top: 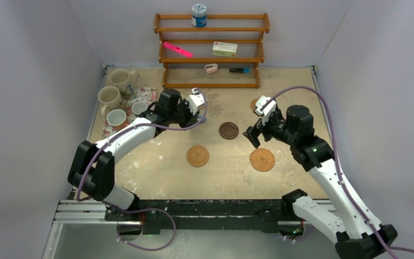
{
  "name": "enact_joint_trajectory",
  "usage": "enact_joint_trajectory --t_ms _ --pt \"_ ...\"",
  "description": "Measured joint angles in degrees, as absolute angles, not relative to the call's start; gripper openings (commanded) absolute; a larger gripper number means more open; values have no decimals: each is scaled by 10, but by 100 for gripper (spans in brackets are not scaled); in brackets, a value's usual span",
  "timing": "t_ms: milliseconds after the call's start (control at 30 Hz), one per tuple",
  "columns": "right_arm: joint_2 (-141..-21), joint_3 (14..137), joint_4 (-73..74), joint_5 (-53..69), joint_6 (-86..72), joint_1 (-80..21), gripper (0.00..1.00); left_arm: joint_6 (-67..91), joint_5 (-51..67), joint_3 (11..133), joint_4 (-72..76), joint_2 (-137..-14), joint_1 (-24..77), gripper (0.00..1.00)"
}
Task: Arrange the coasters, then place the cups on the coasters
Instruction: Place the cup at the center of the board.
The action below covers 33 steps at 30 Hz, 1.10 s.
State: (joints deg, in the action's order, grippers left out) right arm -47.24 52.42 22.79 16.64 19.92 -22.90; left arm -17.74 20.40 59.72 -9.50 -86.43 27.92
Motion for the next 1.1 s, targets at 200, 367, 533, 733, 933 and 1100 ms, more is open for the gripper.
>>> enact_joint_trajectory --t_ms 200,367,533,733,933,1100 --pt "-543 549 172 226 196 -233 99 -193 206 592 -102 -865 297 0" --pt "-566 561 148 252 191 -235 99 -207 206 582 -101 -877 307 0" --pt "-529 538 120 268 191 -236 99 -217 206 573 -100 -903 316 0" --pt "-518 531 112 281 191 -236 99 -222 204 573 -100 -922 320 9" --pt "-524 524 112 281 191 -236 99 -222 201 573 -97 -922 320 36" --pt "-525 520 112 281 192 -237 99 -227 196 573 -76 -922 320 59"
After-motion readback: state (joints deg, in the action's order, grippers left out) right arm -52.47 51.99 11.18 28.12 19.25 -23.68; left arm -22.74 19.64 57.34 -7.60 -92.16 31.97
